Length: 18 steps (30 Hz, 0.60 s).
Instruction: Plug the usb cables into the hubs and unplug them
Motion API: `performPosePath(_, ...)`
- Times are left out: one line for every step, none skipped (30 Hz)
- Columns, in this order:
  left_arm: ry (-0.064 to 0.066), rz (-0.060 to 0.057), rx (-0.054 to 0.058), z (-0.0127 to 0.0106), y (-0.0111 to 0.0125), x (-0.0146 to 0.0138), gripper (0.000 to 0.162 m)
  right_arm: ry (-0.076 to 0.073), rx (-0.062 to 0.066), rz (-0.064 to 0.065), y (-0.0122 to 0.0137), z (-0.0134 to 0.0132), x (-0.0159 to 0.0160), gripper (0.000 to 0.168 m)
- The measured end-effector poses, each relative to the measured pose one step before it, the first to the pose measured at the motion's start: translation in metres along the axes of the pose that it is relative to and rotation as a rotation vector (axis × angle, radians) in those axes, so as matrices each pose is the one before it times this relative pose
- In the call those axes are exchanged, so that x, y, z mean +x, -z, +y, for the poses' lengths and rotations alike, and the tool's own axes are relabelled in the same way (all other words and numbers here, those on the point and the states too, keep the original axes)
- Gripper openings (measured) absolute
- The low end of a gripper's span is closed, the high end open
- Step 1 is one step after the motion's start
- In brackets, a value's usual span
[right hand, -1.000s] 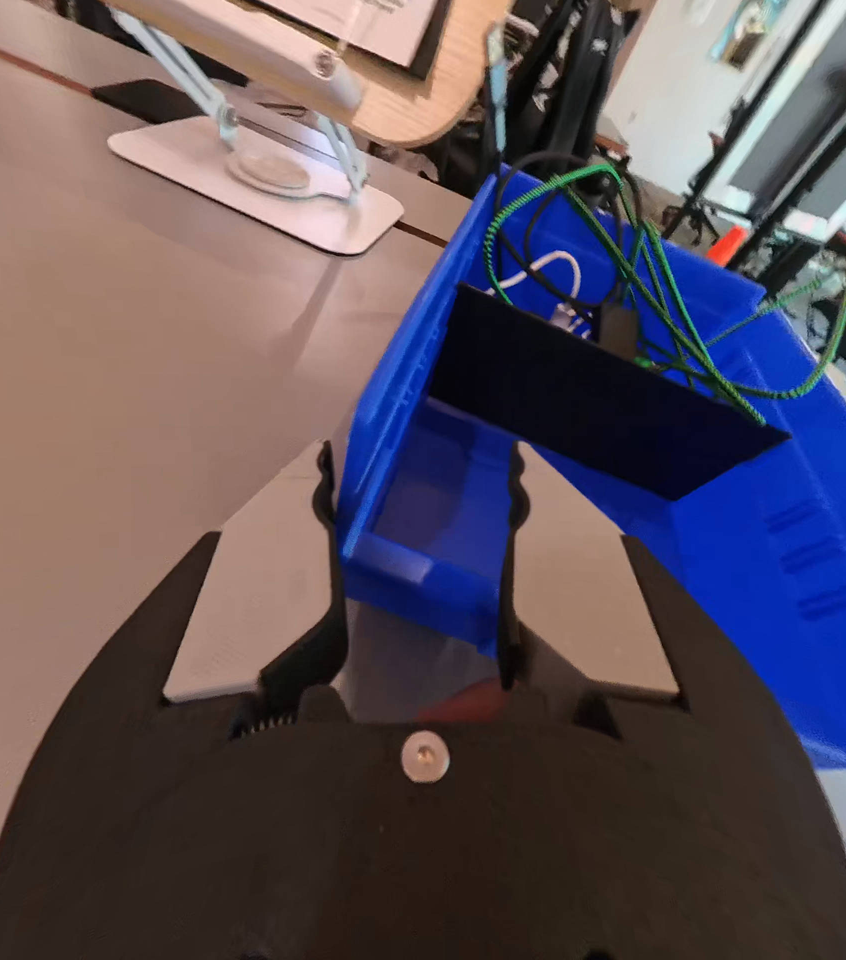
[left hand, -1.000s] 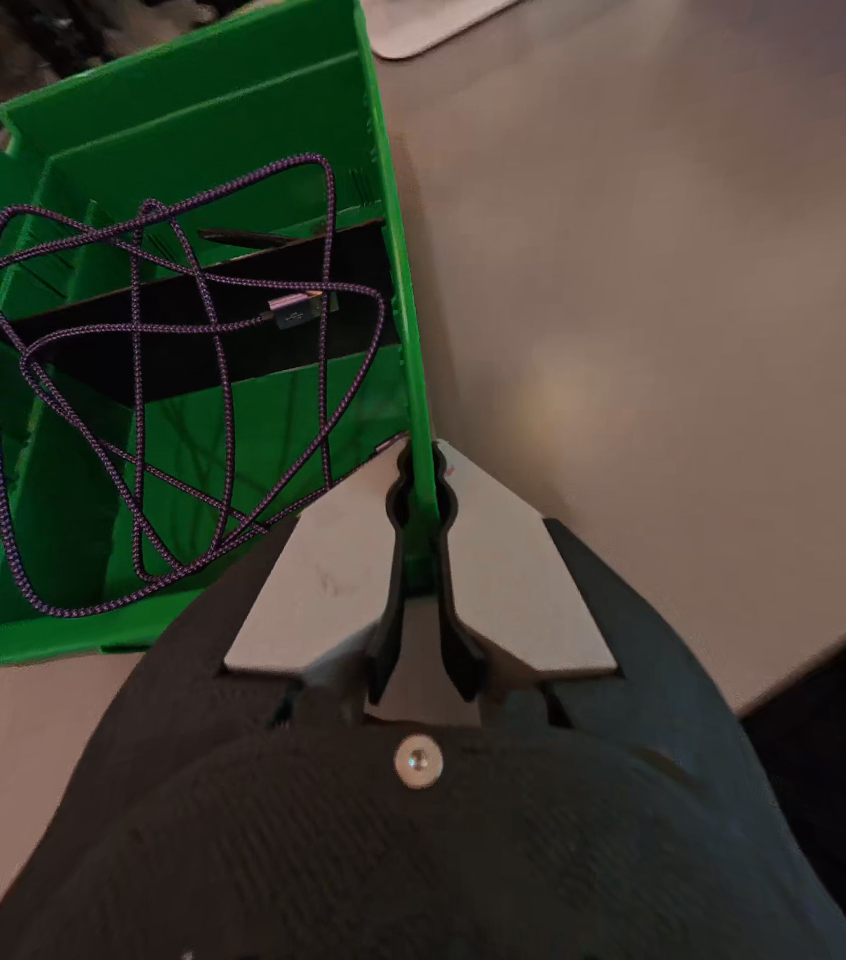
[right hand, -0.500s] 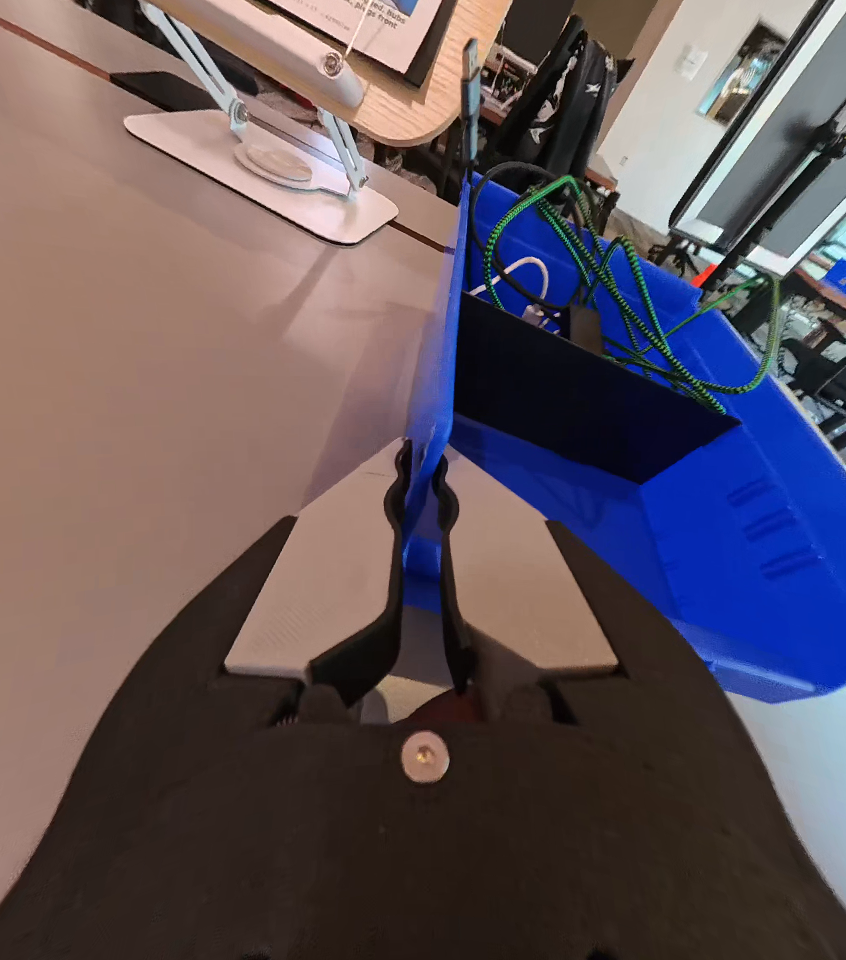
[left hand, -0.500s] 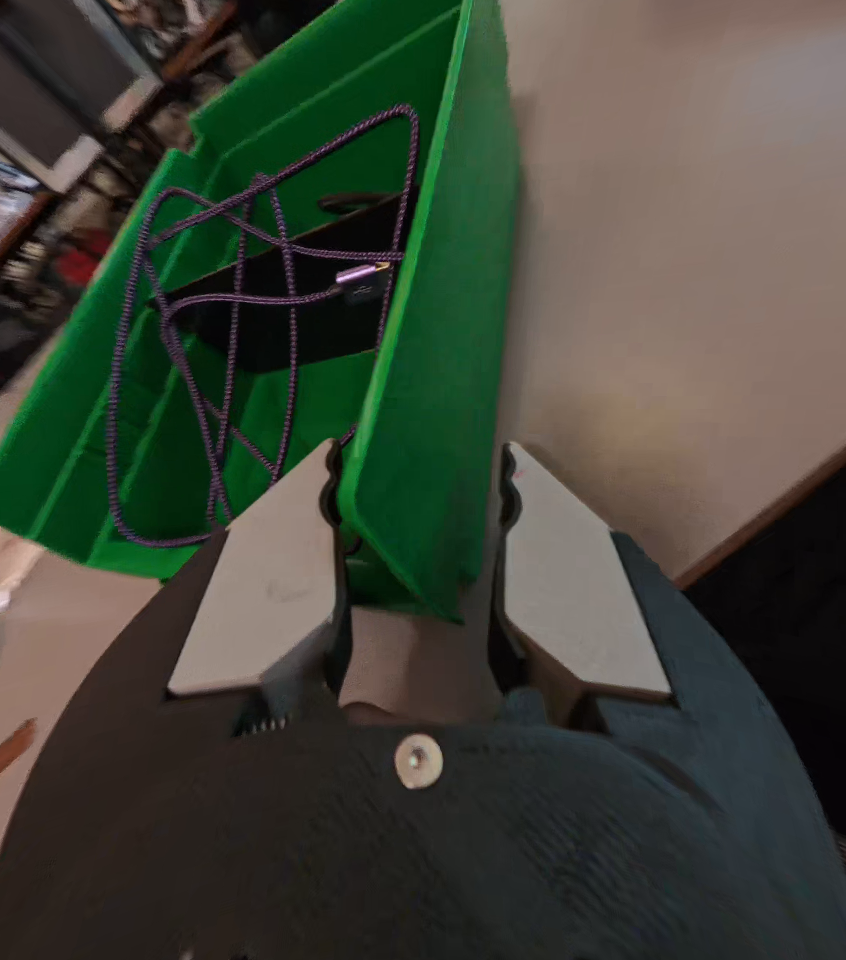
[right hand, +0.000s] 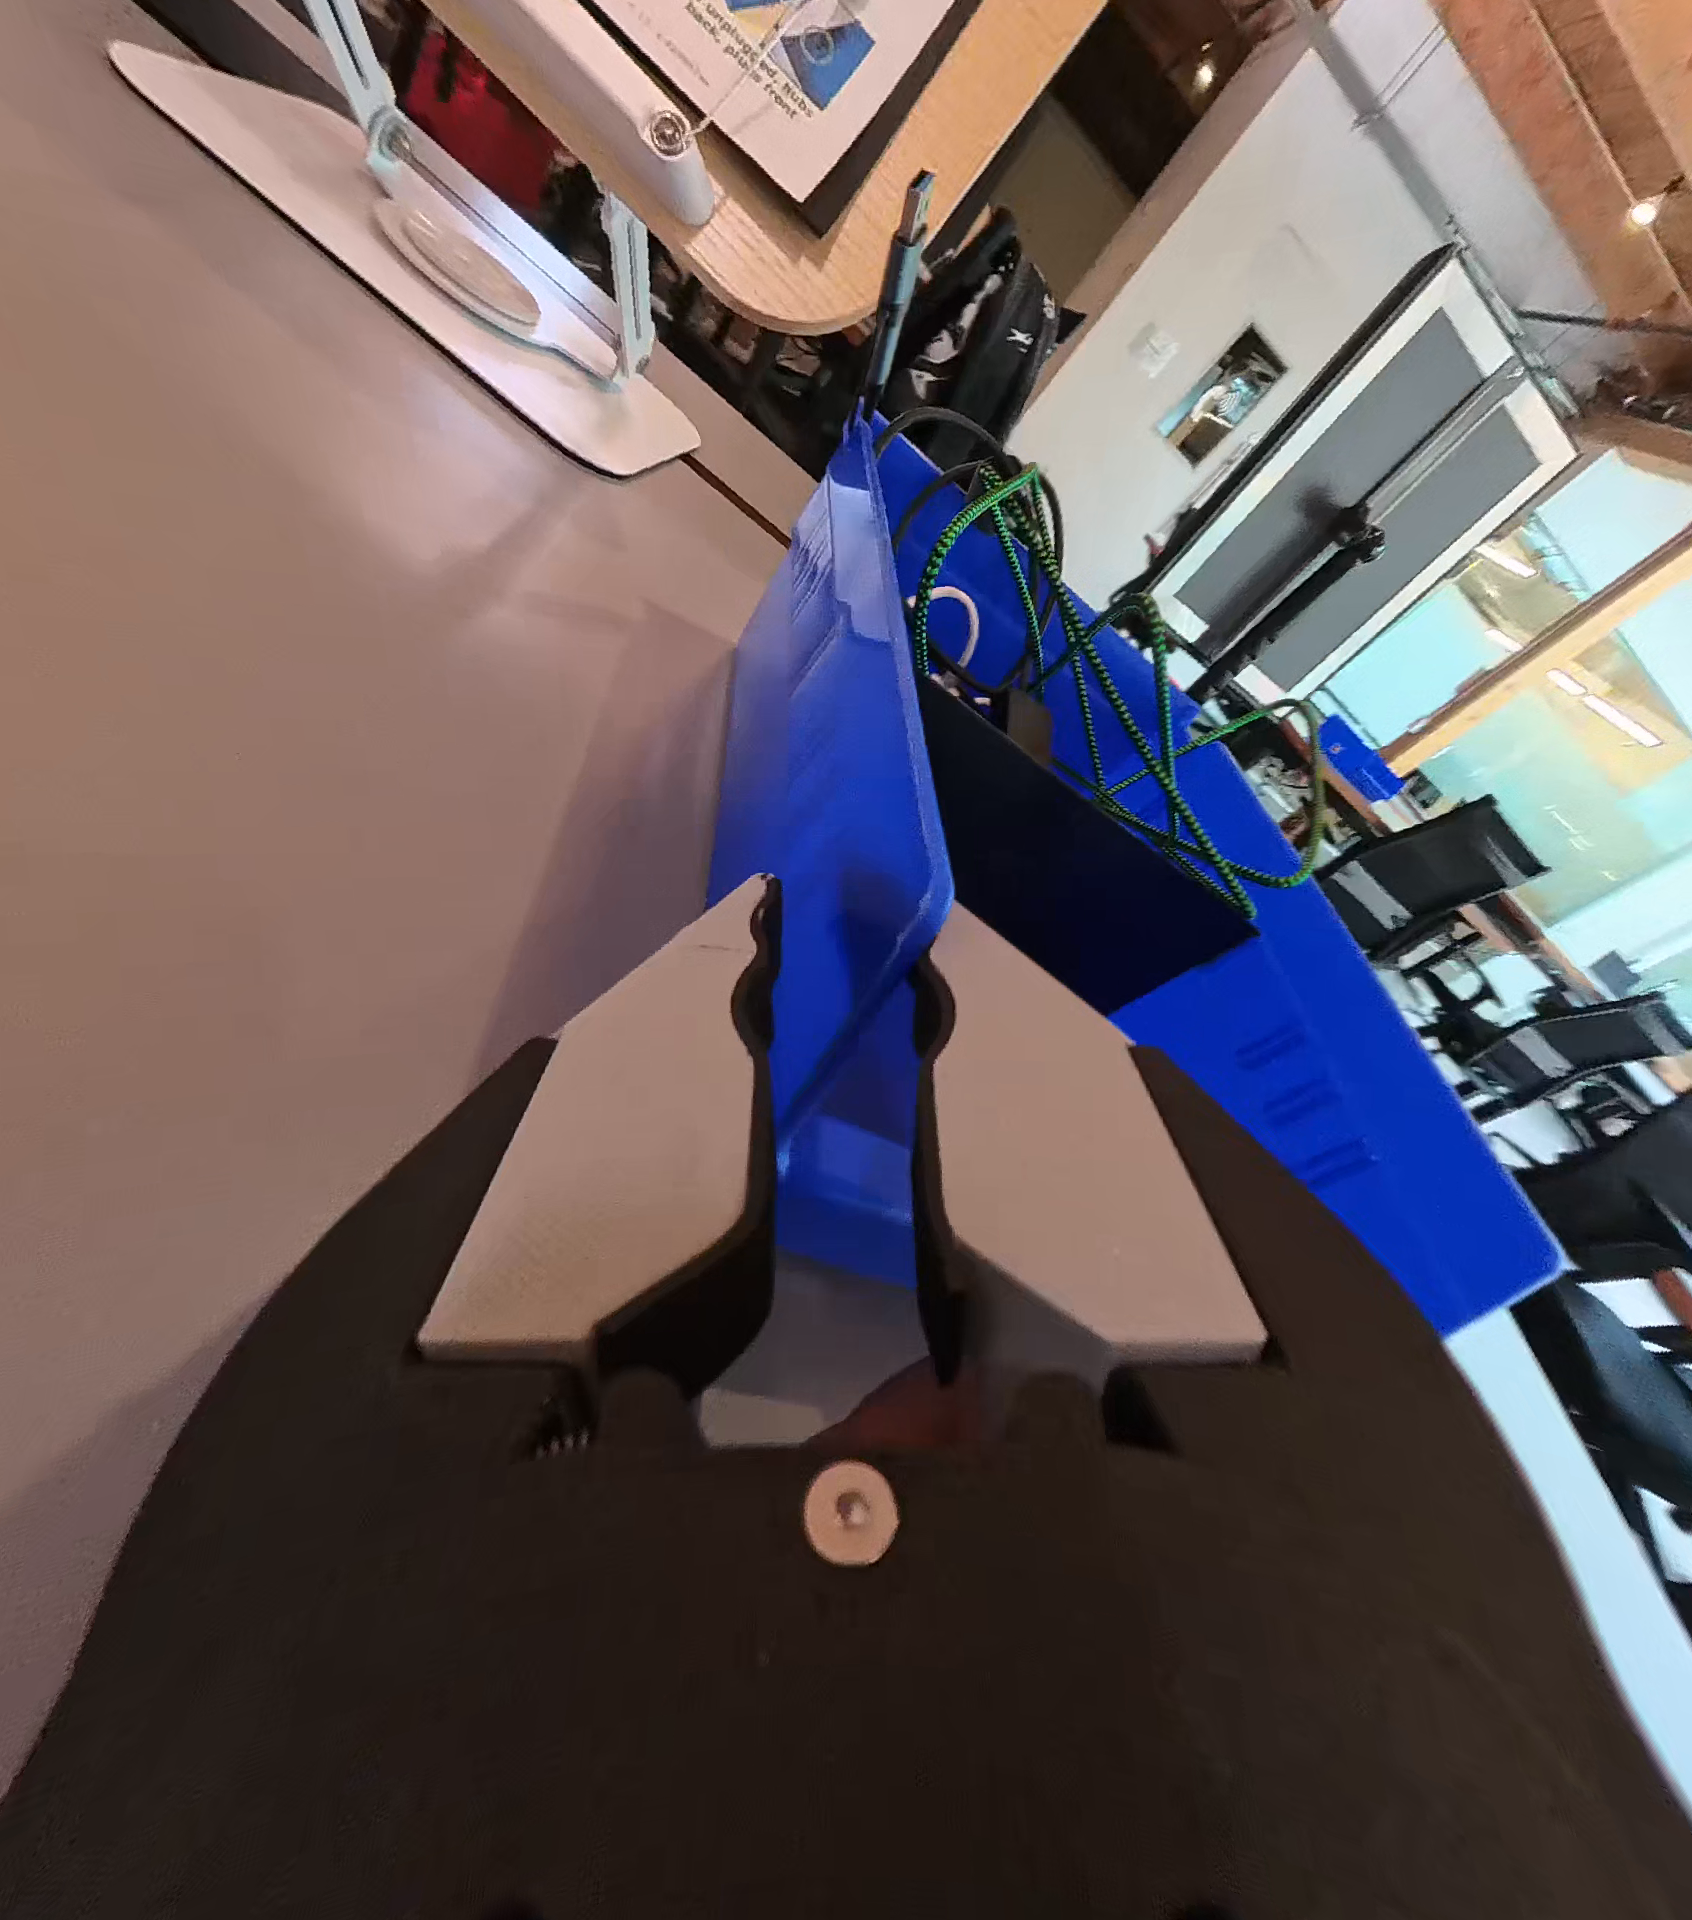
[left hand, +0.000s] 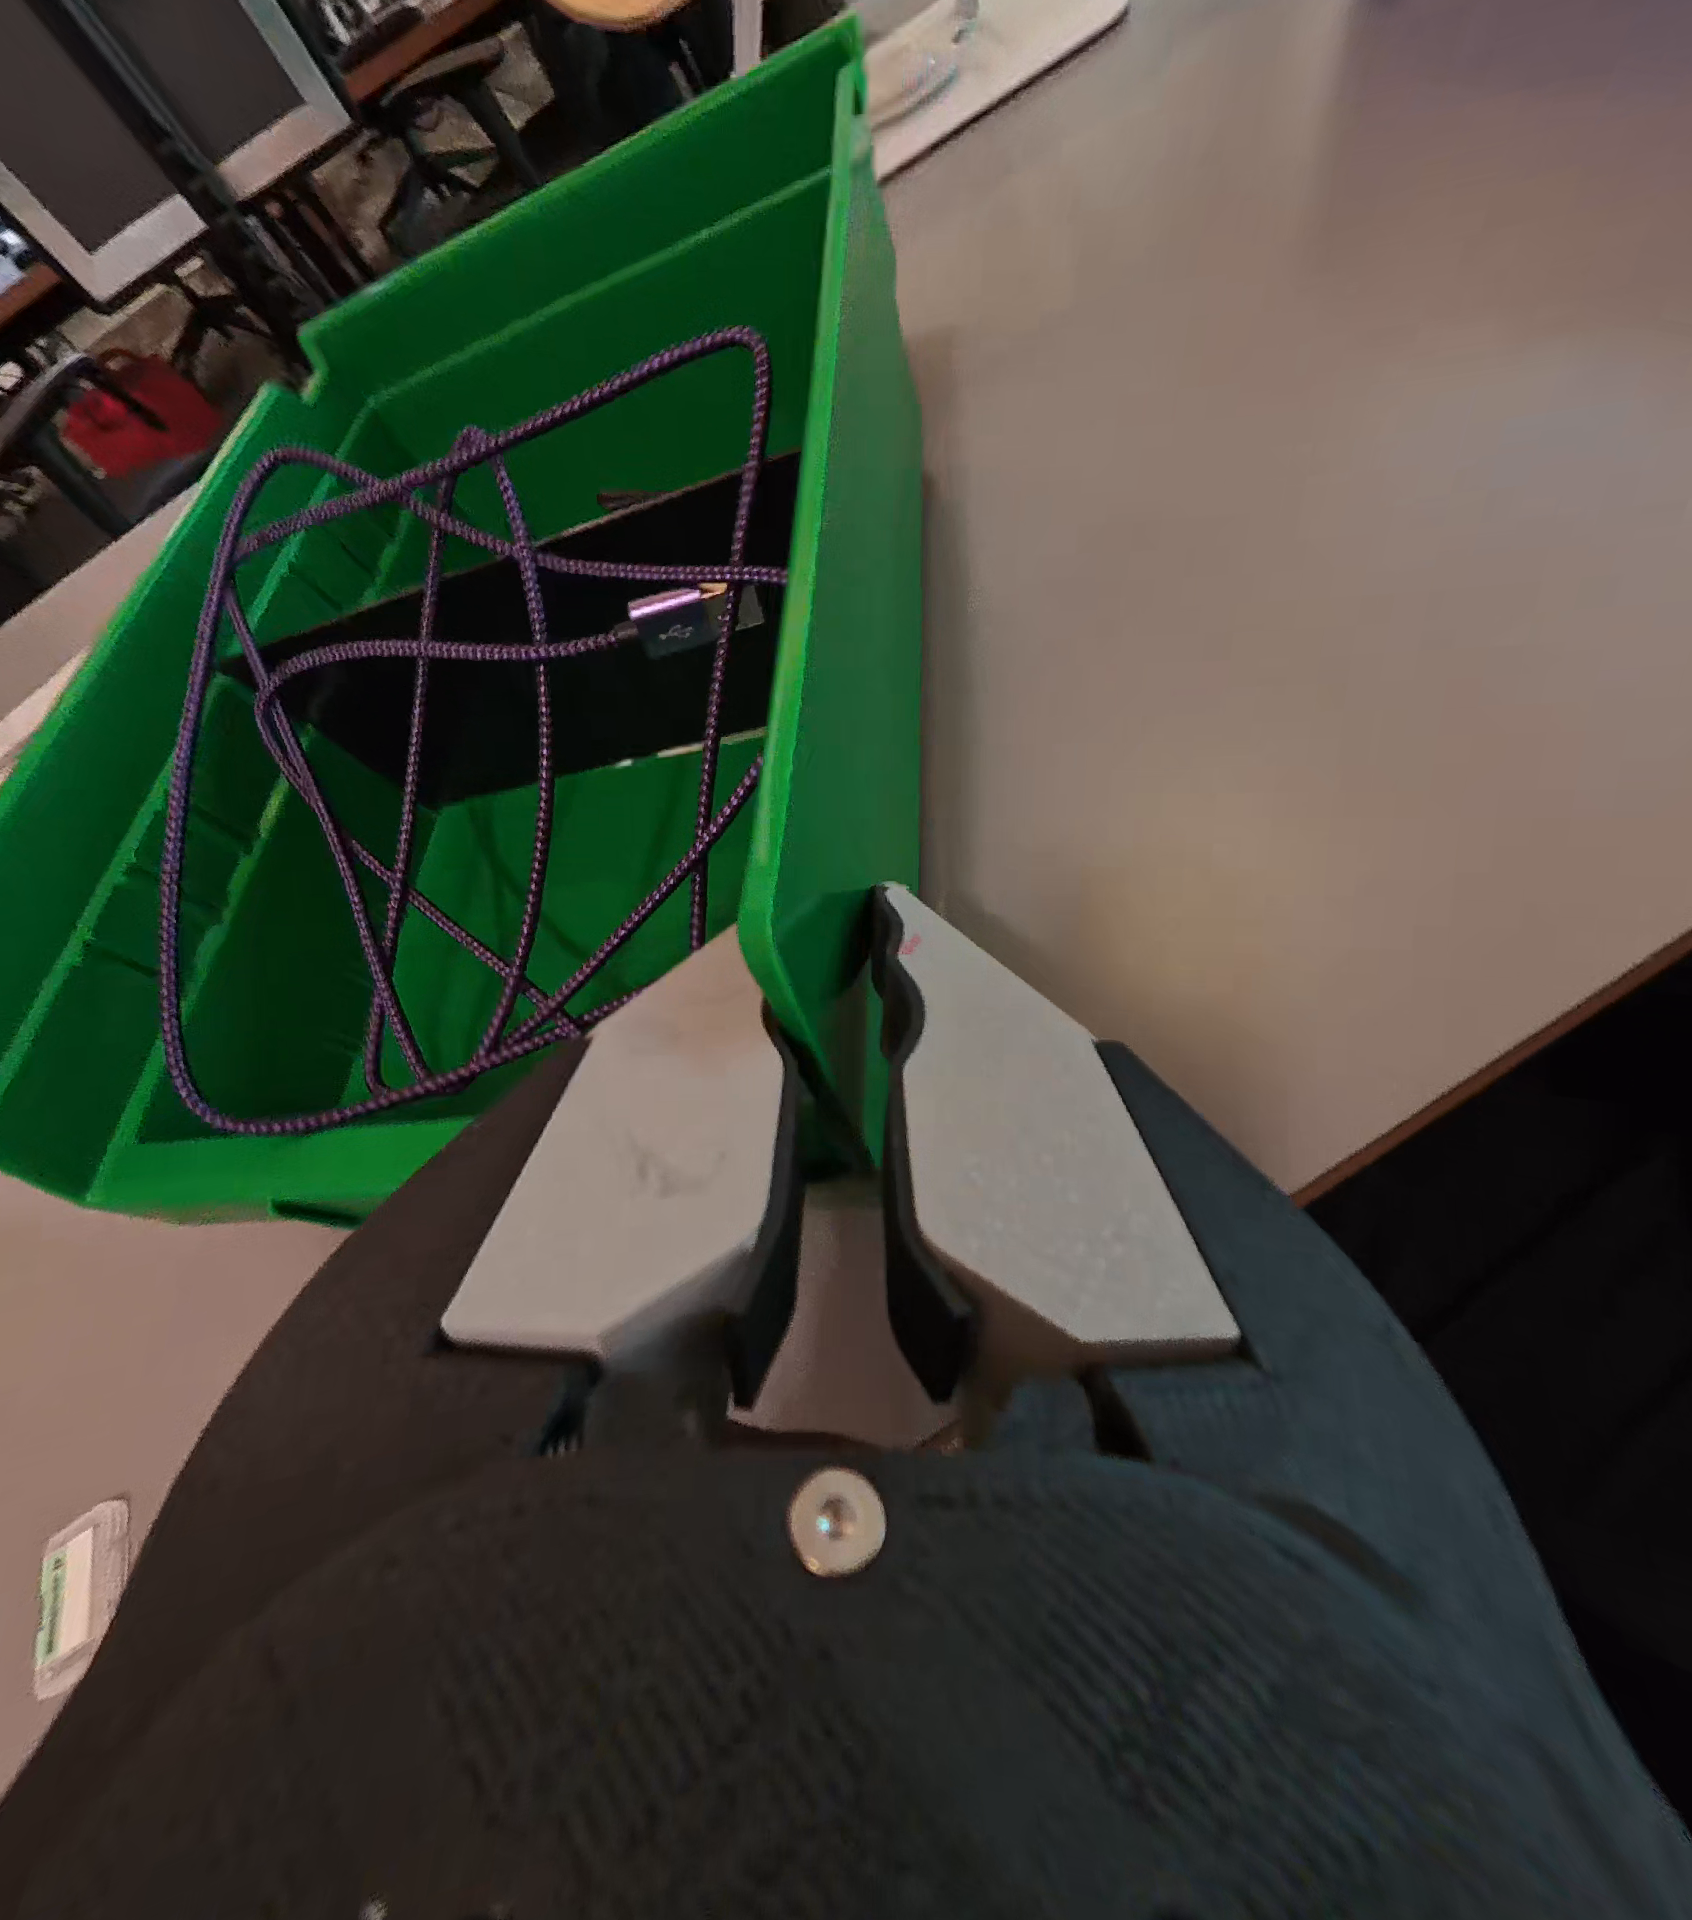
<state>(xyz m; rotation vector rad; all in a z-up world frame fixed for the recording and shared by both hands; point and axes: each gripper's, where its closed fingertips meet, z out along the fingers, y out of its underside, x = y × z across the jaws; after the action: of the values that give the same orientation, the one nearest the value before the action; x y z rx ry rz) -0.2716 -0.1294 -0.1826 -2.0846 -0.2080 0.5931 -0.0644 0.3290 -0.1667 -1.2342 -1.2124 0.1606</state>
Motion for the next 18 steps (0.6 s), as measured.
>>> performPosePath(0.0071,-0.0187,0.0048,-0.0049,0.00049,-0.00009,0.005,-0.0213,0.0047,-0.0166,0.00041,-0.00049,-0.00013,0.017)
performPosePath(0.0042,-0.0233,0.0052,-0.00581,0.00117,-0.00058,0.005,-0.0304,0.0095,-0.0245,0.00092,-0.00086,-0.00015,0.013)
performPosePath(0.0039,-0.0224,0.0055,-0.00611,0.00176,-0.00028,0.005,-0.0327,0.0116,-0.0258,0.00106,-0.00109,0.00015,0.009)
performPosePath(0.0116,-0.0171,0.0043,-0.00518,0.00183,-0.00001,0.005,-0.0324,0.0073,-0.025,0.00106,-0.0004,0.00032,0.005)
performPosePath(0.0218,-0.0182,-0.0029,-0.00212,0.00144,-0.00204,0.005,-0.029,0.0027,-0.0299,0.00047,0.00027,-0.0004,0.005)
performPosePath(0.0112,-0.011,0.0011,0.00002,0.00081,-0.00221,0.005,-0.0235,0.002,-0.0311,0.00012,0.00028,-0.00108,0.005)
performPosePath(0.0065,-0.0067,0.0035,0.00137,0.00054,-0.00255,0.005,-0.02,0.0017,-0.0242,0.00019,0.00022,-0.00052,0.005)
performPosePath(-0.0043,-0.013,0.0059,0.00124,0.00102,-0.00281,0.005,-0.0165,0.0009,-0.0157,0.00036,0.00028,-0.00003,0.004)
performPosePath(0.0018,-0.0104,0.0035,0.00092,0.00156,-0.00197,0.005,-0.0123,0.0012,-0.0072,0.0005,0.00027,0.0008,0.004)
performPosePath(0.0048,-0.0107,0.0034,-0.00011,0.00204,-0.00162,0.006,-0.0099,0.0022,-0.0025,0.00044,-0.00007,0.00097,0.004)
performPosePath(0.0028,-0.0095,0.0021,-0.00034,0.00197,-0.00163,0.005,-0.0072,0.0023,-0.004,0.00024,-0.00003,0.00047,0.004)
performPosePath(-0.0037,-0.008,-0.0006,-0.00039,0.00175,-0.00187,0.005,-0.0025,0.0027,-0.0053,0.00004,-0.00023,0.00009,0.004)
performPosePath(-0.0065,-0.0084,0.0026,-0.00121,0.00199,-0.00187,0.005,0.0006,0.0029,-0.0025,-0.00007,-0.00022,0.00006,0.003)
performPosePath(-0.0013,-0.0073,0.0056,-0.00168,0.00216,-0.00169,0.005,0.0013,0.0016,0.0,0.00002,-0.00021,0.00004,0.003)
performPosePath(0.0008,-0.0077,0.0094,-0.00222,0.00212,-0.0017,0.005,0.0019,0.0002,0.0005,-0.00007,-0.00008,-0.00016,0.003)
performPosePath(0.0007,-0.0049,0.0095,-0.00198,0.00203,-0.00151,0.006,0.0015,-0.0001,0.0014,-0.00012,-0.00016,-0.00007,0.003)
performPosePath(-0.0039,-0.0033,0.0073,-0.00157,0.00198,-0.00158,0.006,-0.0029,0.0017,-0.0002,0.00025,-0.00042,-0.0001,0.003)
performPosePath(-0.0024,-0.0023,0.0048,-0.00112,0.00168,-0.00146,0.006,-0.0083,0.004,-0.0046,0.00048,-0.00086,-0.00051,0.003)
